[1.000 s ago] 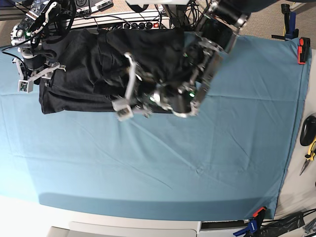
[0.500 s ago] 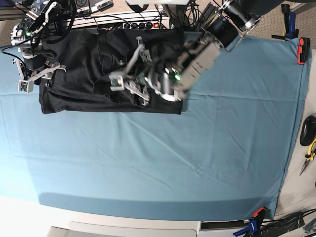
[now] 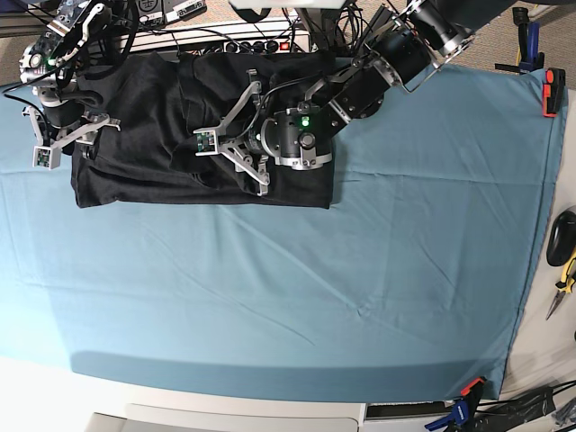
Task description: Fold the T-shirt properly
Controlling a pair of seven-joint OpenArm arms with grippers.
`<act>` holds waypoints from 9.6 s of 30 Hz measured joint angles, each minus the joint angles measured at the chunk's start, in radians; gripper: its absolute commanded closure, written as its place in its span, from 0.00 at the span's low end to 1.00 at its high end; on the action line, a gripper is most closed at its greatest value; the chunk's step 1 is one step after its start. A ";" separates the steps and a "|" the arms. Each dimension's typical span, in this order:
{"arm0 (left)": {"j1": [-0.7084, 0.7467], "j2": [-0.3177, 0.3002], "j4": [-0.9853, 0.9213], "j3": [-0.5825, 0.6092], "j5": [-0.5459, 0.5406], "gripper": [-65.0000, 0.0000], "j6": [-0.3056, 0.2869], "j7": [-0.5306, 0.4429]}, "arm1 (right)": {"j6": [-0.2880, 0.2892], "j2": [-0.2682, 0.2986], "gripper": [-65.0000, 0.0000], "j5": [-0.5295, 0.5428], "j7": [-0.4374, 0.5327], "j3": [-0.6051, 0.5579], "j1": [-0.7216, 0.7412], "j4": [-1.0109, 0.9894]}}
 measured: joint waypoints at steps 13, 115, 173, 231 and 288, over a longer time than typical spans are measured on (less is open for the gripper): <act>-0.066 0.056 0.000 0.001 0.002 1.00 0.043 -0.082 | 0.000 0.000 0.58 0.000 0.000 0.000 0.000 0.000; 0.122 -0.201 0.286 -0.306 0.330 0.57 0.517 -0.049 | 0.114 0.380 0.39 0.639 -0.247 -0.043 0.156 -0.737; 0.236 -0.355 0.288 -0.564 0.166 0.57 0.509 -0.065 | 0.156 -0.185 1.00 0.189 -0.139 -0.469 -0.166 0.360; 0.266 -0.366 0.288 -0.564 0.119 0.57 0.505 -0.069 | 0.187 -0.231 1.00 0.217 -0.193 -0.665 -0.082 0.309; 0.266 -0.365 0.288 -0.564 0.106 0.57 0.505 -0.081 | -0.175 -0.228 1.00 -0.394 0.071 -0.917 0.333 -0.376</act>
